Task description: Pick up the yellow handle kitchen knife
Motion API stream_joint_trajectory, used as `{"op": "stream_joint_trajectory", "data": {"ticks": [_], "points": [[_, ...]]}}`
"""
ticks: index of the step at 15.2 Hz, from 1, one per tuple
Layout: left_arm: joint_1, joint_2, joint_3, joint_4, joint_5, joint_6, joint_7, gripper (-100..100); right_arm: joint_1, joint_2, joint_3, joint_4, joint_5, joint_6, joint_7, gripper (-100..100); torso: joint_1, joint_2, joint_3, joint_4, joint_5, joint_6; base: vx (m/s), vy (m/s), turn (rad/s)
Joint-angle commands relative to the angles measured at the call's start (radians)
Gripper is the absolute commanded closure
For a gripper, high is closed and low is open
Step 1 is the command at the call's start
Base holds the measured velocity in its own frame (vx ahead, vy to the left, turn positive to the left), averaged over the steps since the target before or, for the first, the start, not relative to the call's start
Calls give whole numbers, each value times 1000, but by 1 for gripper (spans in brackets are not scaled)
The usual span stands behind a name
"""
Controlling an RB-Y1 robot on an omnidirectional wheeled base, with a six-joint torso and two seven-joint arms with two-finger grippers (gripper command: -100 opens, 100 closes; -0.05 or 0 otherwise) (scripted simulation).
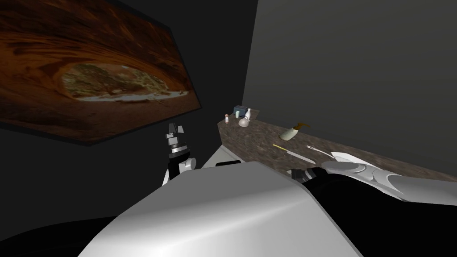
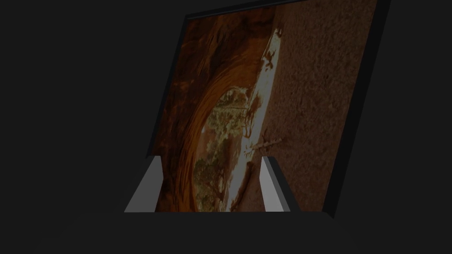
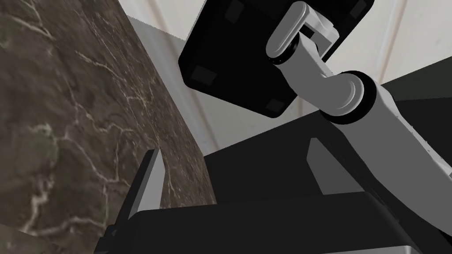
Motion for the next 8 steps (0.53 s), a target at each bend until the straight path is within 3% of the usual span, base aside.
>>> {"op": "stream_joint_trajectory", "data": {"ticks": [1,6,8], "points": [[0,0,0,0,0,0,0,0,11,-50,8,10,-8,12,23,-100,0,0,0,0,0,0,35,-26,58],[0,0,0,0,0,0,0,0,-21,-139,43,53,6,26,35,-100,-3,-2,-1,0,-1,-1,54,-58,83],[0,0,0,0,0,0,0,0,-44,-177,57,73,11,37,40,-100,-4,-3,-2,-1,-1,-1,89,-110,110]]}}
